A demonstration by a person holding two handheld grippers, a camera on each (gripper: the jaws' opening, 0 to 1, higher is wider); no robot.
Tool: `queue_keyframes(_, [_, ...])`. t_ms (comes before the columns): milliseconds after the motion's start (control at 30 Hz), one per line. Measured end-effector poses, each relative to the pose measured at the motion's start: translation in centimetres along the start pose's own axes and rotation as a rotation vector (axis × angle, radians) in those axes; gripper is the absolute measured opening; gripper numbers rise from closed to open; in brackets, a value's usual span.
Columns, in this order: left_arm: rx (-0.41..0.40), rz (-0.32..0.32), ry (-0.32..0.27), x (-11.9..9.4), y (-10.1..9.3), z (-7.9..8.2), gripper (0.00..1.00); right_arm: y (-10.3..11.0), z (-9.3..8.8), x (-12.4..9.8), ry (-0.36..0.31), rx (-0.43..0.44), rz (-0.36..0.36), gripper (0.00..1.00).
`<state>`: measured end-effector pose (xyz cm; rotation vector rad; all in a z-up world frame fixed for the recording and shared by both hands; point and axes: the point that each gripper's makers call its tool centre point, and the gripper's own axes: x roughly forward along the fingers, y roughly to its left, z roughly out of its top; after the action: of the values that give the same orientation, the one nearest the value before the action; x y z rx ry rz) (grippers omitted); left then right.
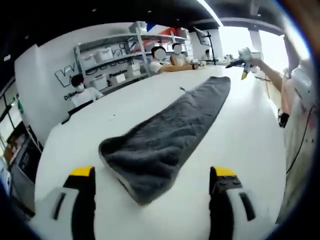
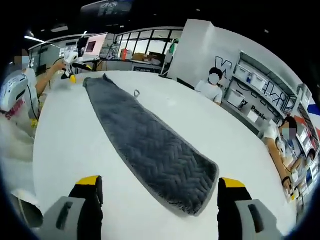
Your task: Fold the towel on the table until its edges align and the towel forms a compact rectangular stack.
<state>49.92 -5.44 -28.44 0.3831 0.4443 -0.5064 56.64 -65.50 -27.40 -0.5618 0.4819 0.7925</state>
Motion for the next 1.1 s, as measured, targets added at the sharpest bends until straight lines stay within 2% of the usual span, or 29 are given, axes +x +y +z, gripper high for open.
queue_keyframes(167, [0.013, 0.03, 0.008, -1.6, -0.7, -0.8, 0.99, 0.2, -0.2, -0.8, -0.02, -0.005, -0.04, 1.0])
queue_keyframes(233, [0.015, 0.051, 0.034, -2.4, -0.6, -1.5, 0.99, 0.3, -0.4, -1.0, -0.023, -0.007, -0.047, 1.0])
queue_keyframes(333, [0.009, 0.074, 0.036, -3.3, -0.5, -2.0, 0.99, 0.6, -0.7, -1.1, -0.031, 0.004, -0.045, 1.0])
queue_keyframes(567, [-0.007, 0.092, 0.003, -4.9, -0.7, -1.8, 0.99, 1.3, -1.1, -1.1, -0.051, 0.024, -0.051, 1.0])
queue_keyframes(800, [0.0, 0.115, 0.002, -6.5, -1.2, -1.9, 0.99, 1.5, -0.9, -1.5, -0.063, 0.015, -0.076, 1.0])
queue_keyframes(967, [0.003, 0.133, -0.017, -7.2, -1.2, -1.5, 0.98, 1.9, -0.6, -1.6, -0.078, 0.022, -0.07, 1.0])
queue_keyframes(1100, [0.0, 0.142, -0.014, -7.6, -1.5, -1.9, 0.98, 2.5, -0.9, -1.4, -0.069, 0.023, -0.059, 1.0])
